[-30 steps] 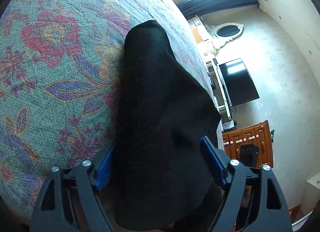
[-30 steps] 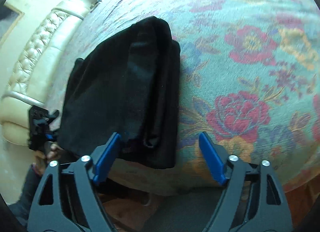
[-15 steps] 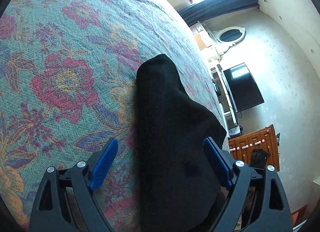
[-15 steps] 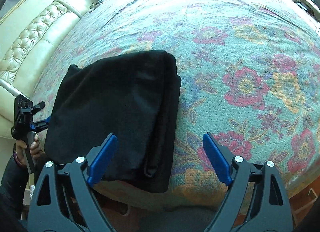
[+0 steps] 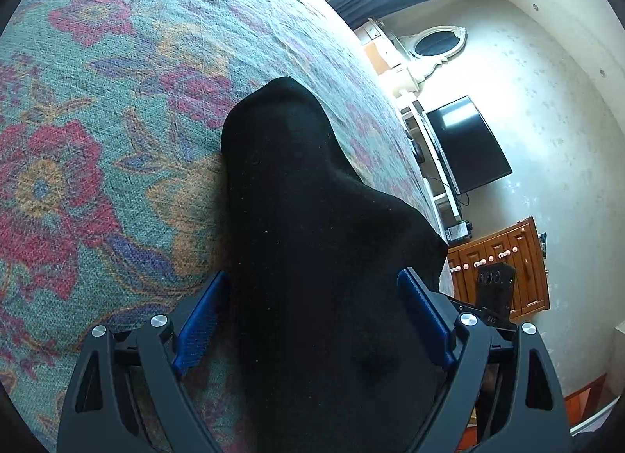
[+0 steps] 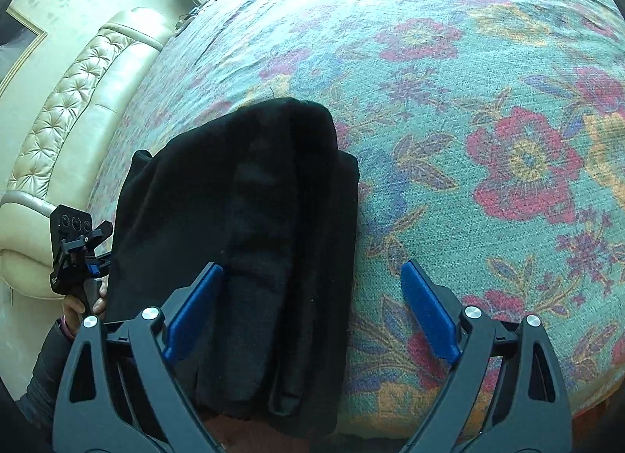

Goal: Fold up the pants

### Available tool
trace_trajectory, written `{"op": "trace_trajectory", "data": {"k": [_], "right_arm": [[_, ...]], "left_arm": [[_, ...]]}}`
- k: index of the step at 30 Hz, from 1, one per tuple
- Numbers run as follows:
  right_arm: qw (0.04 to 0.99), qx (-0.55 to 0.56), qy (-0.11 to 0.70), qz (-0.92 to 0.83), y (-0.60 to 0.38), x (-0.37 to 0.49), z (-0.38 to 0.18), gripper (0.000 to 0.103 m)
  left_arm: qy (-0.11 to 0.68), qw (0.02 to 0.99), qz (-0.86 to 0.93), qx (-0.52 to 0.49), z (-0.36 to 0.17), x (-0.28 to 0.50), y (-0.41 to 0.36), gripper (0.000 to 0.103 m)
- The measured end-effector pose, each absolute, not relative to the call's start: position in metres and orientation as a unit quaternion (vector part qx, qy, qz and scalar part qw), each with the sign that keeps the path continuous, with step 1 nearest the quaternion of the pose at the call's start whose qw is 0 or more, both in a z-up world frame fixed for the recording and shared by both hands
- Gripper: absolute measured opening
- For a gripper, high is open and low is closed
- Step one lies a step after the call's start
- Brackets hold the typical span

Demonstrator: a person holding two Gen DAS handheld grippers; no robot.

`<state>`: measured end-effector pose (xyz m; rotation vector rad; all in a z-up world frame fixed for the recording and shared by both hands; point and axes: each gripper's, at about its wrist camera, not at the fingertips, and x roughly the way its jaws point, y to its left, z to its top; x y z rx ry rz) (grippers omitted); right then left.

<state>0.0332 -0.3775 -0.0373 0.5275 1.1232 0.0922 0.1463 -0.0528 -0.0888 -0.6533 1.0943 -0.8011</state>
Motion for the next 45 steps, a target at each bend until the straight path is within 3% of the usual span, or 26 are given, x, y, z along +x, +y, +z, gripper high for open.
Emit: {"op": "trace_trajectory", "data": {"k": [28,29,30,32,40,42,44,45], "right_arm": [[0.776,0.330,0.516,0.153,-0.379,0.028,-0.051,0.095],[0.771,0.345,0.512,0.158,-0.384,0.027,-0.053,0.087],[0.765,0.360,0.509,0.162,-0.389,0.027,-0.055,0.073],[0.755,0.382,0.509,0.158,-0.399,0.027,-0.063,0.060],[0.749,0.396,0.499,0.185,-0.399,0.028,-0.069,0.046],[0.748,0.401,0.494,0.189,-0.398,0.029,-0.070,0.045],[0.748,0.403,0.492,0.189,-0.399,0.029,-0.070,0.045],[0.749,0.403,0.491,0.188,-0.399,0.029,-0.070,0.045]], "left_arm": [[0.517,0.723,-0.369,-0.271,-0.089,0.144,-0.064,0.086],[0.517,0.724,-0.369,-0.269,-0.089,0.144,-0.064,0.086],[0.517,0.726,-0.367,-0.267,-0.088,0.144,-0.064,0.086],[0.517,0.729,-0.363,-0.263,-0.087,0.143,-0.067,0.086],[0.513,0.743,-0.358,-0.236,-0.084,0.139,-0.074,0.085],[0.518,0.761,-0.336,-0.198,-0.082,0.137,-0.080,0.068],[0.519,0.768,-0.328,-0.182,-0.080,0.137,-0.082,0.062],[0.519,0.769,-0.327,-0.182,-0.080,0.137,-0.083,0.054]]}}
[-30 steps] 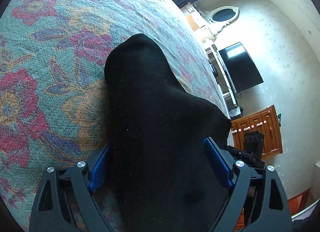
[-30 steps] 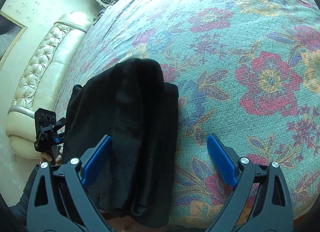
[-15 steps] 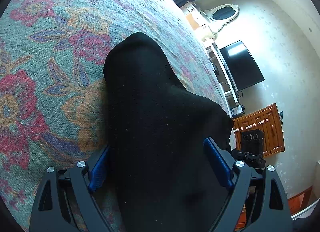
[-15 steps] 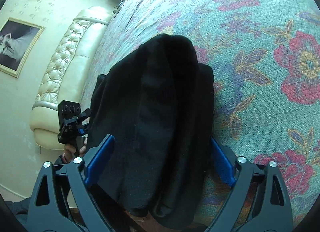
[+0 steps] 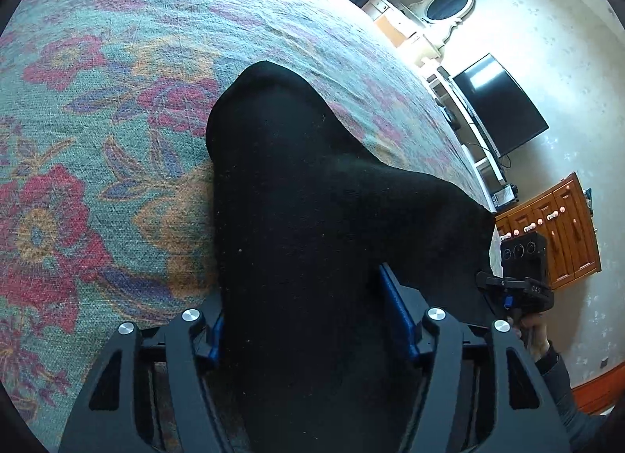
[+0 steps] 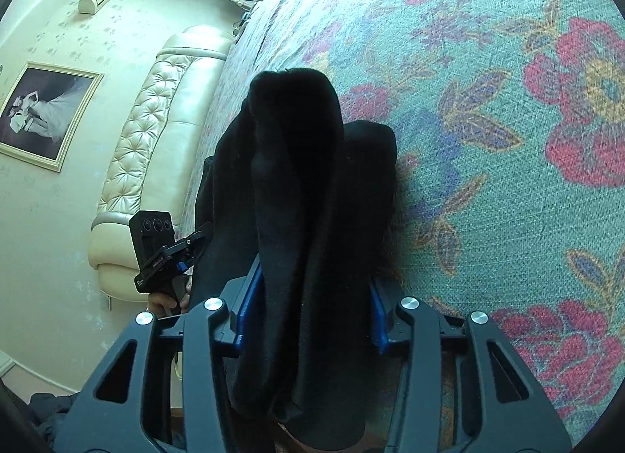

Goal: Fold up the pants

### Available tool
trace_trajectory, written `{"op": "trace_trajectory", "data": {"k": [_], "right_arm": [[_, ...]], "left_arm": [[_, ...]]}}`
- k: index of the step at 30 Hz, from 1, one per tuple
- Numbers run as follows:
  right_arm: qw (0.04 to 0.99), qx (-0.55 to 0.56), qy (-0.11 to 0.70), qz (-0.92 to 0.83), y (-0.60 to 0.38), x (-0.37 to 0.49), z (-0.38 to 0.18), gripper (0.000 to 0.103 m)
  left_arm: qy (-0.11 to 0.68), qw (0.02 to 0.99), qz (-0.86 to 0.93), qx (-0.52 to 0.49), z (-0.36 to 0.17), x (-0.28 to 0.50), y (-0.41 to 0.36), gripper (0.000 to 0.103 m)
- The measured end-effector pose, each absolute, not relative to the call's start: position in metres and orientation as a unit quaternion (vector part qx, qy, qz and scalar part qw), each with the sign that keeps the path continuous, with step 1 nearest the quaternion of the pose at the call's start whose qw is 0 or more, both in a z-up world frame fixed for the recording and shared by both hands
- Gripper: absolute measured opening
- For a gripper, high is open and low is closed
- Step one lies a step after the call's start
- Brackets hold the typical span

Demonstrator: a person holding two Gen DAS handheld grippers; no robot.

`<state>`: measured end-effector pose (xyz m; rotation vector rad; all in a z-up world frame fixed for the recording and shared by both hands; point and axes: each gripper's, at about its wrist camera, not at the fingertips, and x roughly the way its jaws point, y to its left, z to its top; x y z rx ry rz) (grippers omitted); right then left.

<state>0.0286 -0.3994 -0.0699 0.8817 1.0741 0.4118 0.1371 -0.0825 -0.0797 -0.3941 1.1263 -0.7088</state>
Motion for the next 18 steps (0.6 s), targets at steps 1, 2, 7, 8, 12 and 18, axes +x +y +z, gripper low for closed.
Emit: {"op": "trace_trajectory", "data": {"k": [1,2,7,8,12,18], "right_arm": [[0.749,0.405,0.490,0.189,-0.400,0.029,-0.070,0.044],[0.748,0.407,0.488,0.190,-0.402,0.028,-0.070,0.043],[0.750,0.411,0.481,0.190,-0.402,0.030,-0.072,0.038],[0.753,0.409,0.480,0.190,-0.402,0.031,-0.071,0.037],[0.761,0.410,0.468,0.184,-0.395,0.032,-0.069,0.034],[0.770,0.417,0.445,0.189,-0.387,0.039,-0.059,0.032]], "left_arm": [[0.520,0.769,-0.324,-0.183,-0.080,0.138,-0.082,0.051],[0.518,0.770,-0.323,-0.186,-0.080,0.138,-0.081,0.045],[0.502,0.784,-0.327,-0.165,-0.072,0.135,-0.085,0.031],[0.500,0.786,-0.326,-0.161,-0.073,0.134,-0.086,0.029],[0.498,0.787,-0.322,-0.173,-0.073,0.136,-0.085,0.026],[0.496,0.787,-0.315,-0.186,-0.071,0.137,-0.076,0.023]]}}
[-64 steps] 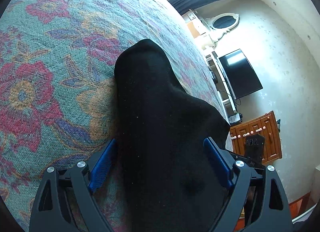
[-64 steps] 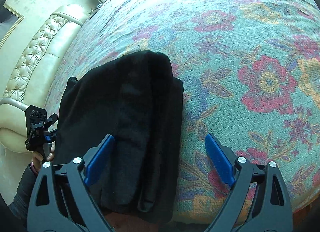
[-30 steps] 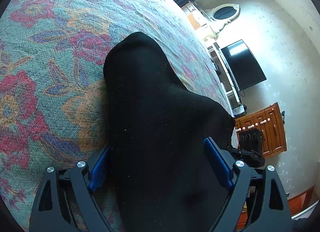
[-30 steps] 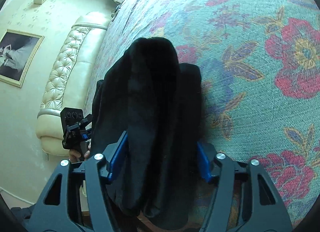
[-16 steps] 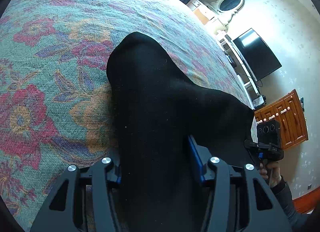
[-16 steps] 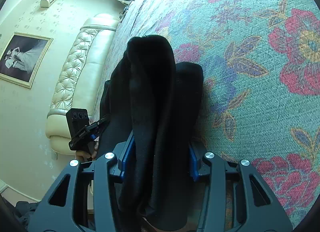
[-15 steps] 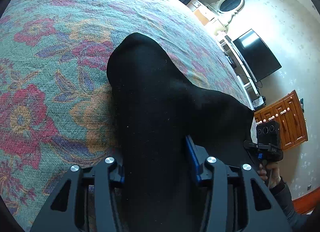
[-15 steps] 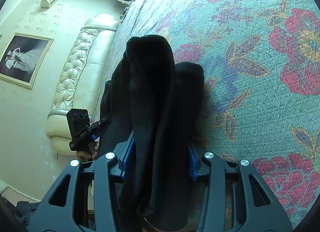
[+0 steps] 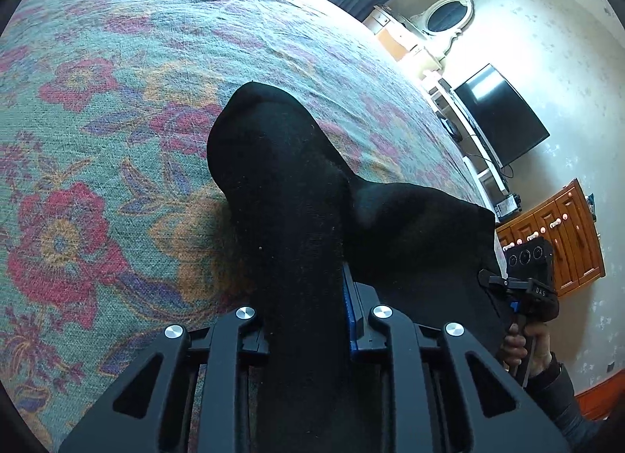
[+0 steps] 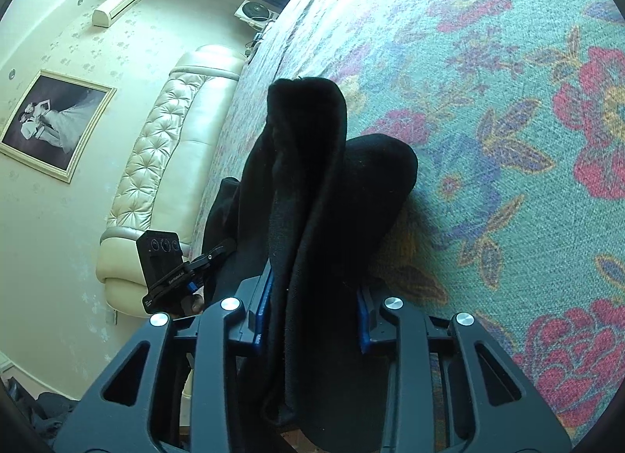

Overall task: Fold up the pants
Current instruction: 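Fold the bundle over with the right gripper while the left gripper opens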

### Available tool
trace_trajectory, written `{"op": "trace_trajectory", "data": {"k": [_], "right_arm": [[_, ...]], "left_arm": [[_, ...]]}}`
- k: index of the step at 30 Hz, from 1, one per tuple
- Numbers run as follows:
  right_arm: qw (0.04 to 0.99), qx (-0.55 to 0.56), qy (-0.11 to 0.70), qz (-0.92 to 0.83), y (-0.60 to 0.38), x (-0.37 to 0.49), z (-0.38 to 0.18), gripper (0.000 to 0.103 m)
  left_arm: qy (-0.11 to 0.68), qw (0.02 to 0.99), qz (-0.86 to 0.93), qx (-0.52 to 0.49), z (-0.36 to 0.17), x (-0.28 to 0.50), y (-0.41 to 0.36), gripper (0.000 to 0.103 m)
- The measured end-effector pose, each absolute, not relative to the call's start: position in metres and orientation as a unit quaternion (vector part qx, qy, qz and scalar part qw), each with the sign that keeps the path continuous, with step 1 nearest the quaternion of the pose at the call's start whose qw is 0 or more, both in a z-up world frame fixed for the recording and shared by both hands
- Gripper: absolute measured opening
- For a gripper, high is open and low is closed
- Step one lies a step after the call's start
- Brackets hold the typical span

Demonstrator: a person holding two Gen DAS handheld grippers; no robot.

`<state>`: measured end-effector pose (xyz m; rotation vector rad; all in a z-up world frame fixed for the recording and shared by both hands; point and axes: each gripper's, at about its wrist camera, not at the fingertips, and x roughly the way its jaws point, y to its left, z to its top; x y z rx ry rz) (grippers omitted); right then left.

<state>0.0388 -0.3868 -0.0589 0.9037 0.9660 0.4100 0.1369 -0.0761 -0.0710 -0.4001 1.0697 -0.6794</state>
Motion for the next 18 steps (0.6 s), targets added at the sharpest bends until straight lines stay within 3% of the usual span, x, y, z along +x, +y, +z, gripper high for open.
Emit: {"op": "trace_trajectory", "data": {"k": [18], "right_arm": [[0.756,0.438,0.419,0.248,-0.336,0.150,-0.066,0.031]], "left_arm": [[0.476,0.819,-0.253,-0.198,-0.055,0.200,-0.008,0.022]]}}
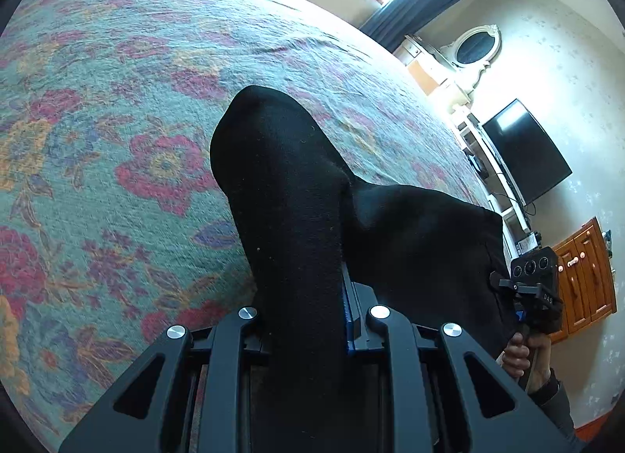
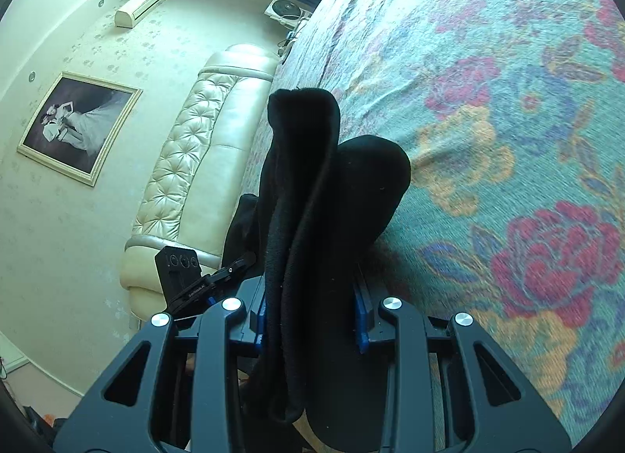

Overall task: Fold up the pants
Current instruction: 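Fold the bundle over with the right gripper while the left gripper opens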

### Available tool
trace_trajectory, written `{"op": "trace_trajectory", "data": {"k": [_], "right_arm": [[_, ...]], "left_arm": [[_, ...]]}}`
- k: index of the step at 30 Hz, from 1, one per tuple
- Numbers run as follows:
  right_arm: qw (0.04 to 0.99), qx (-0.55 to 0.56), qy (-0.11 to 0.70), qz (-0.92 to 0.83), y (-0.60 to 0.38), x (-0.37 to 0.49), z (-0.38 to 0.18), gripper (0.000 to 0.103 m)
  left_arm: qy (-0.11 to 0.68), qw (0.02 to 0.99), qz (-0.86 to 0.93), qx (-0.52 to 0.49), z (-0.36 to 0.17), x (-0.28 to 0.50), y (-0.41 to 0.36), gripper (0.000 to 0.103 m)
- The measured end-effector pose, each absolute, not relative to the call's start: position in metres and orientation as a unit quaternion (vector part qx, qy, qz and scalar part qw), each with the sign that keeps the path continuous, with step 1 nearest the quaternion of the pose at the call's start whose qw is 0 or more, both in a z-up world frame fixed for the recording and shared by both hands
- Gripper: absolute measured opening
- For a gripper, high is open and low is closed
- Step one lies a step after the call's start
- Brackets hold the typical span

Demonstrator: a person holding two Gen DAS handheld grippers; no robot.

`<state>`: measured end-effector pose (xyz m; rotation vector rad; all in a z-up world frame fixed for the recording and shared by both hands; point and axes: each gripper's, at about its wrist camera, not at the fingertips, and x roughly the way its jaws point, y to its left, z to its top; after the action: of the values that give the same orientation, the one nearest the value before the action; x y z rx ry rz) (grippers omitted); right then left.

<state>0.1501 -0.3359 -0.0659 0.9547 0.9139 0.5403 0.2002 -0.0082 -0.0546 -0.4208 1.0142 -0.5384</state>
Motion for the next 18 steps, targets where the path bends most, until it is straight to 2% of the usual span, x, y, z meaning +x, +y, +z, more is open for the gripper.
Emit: {"op": "trace_trajectory", "data": {"k": [11,13,15,16,17,18], "right_arm": [[0.733,0.467,0.429,0.243,-0.338,0.187,-0.092,0.031],[0.726,0.477,0.434,0.240,-0.344,0.183,-0.102,0.033],[0.720,0.484,0.437,0.239,-0.346,0.179,-0.107,0.038],[0.718,0.487,0.438,0.236,-0.347,0.176,-0.107,0.040],[0.716,0.490,0.439,0.234,-0.348,0.173,-0.107,0.044],[0.715,0.494,0.437,0.231,-0.351,0.169,-0.107,0.049]], "left_arm": [[0.488,0.811,-0.251,-0.203,-0.071,0.236,0.003,0.023],[0.490,0.806,-0.255,-0.211,-0.076,0.234,0.004,0.027],[0.489,0.803,-0.259,-0.222,-0.080,0.231,0.009,0.037],[0.491,0.801,-0.256,-0.228,-0.082,0.230,0.011,0.047],[0.491,0.801,-0.252,-0.233,-0.082,0.228,0.014,0.053],[0.489,0.801,-0.249,-0.239,-0.082,0.224,0.018,0.055]]}}
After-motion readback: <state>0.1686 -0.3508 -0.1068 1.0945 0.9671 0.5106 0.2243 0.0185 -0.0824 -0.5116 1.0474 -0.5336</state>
